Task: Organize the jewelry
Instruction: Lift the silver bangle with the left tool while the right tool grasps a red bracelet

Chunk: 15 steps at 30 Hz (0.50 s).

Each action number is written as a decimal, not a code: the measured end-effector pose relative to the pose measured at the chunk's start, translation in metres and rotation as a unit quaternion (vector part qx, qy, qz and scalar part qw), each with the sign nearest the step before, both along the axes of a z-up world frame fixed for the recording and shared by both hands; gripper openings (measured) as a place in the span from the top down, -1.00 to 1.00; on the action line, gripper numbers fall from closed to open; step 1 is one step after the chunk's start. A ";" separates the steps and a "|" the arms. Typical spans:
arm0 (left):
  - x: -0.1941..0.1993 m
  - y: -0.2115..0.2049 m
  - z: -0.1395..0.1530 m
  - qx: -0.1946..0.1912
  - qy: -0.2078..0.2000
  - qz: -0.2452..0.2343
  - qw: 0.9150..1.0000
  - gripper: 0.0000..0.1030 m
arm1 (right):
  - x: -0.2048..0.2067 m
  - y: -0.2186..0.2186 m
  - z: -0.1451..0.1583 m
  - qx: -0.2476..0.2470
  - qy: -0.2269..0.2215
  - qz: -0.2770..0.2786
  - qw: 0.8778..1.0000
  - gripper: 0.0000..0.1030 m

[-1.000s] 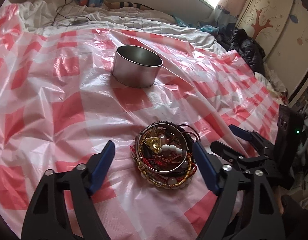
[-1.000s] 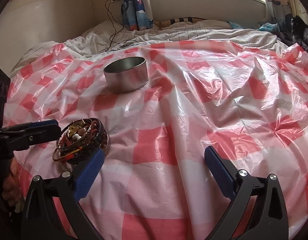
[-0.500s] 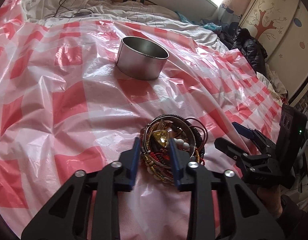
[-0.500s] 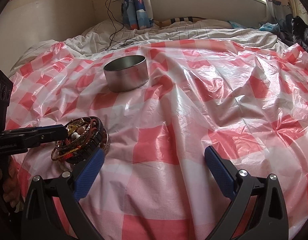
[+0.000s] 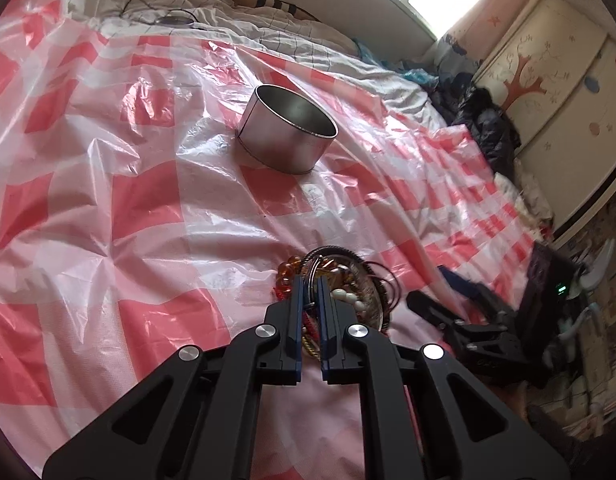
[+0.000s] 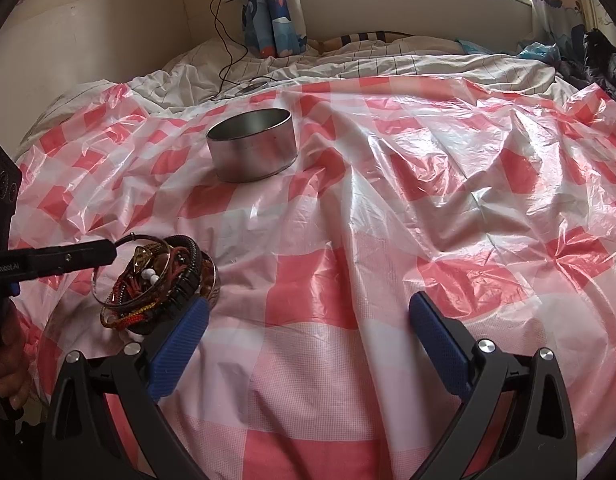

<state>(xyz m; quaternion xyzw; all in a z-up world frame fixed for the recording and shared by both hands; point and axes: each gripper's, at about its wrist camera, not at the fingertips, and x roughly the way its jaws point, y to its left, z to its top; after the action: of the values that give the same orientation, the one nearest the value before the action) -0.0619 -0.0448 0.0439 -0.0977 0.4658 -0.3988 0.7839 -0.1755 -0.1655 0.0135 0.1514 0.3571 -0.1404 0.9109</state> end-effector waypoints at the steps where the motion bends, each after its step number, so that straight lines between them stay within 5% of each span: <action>1: 0.001 0.003 0.000 -0.005 0.006 0.003 1.000 0.89 | 0.000 0.000 0.000 0.000 0.001 0.000 1.000 -0.86; 15: 0.018 0.049 -0.014 0.029 0.000 0.072 0.997 0.90 | -0.002 0.023 0.008 -0.023 -0.007 0.040 0.999 -0.86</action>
<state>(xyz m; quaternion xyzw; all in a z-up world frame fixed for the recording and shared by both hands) -0.0442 0.0041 0.0295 -0.1080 0.4686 -0.3280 0.8131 -0.1770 -0.1430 0.0216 0.1166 0.3533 -0.1111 0.9215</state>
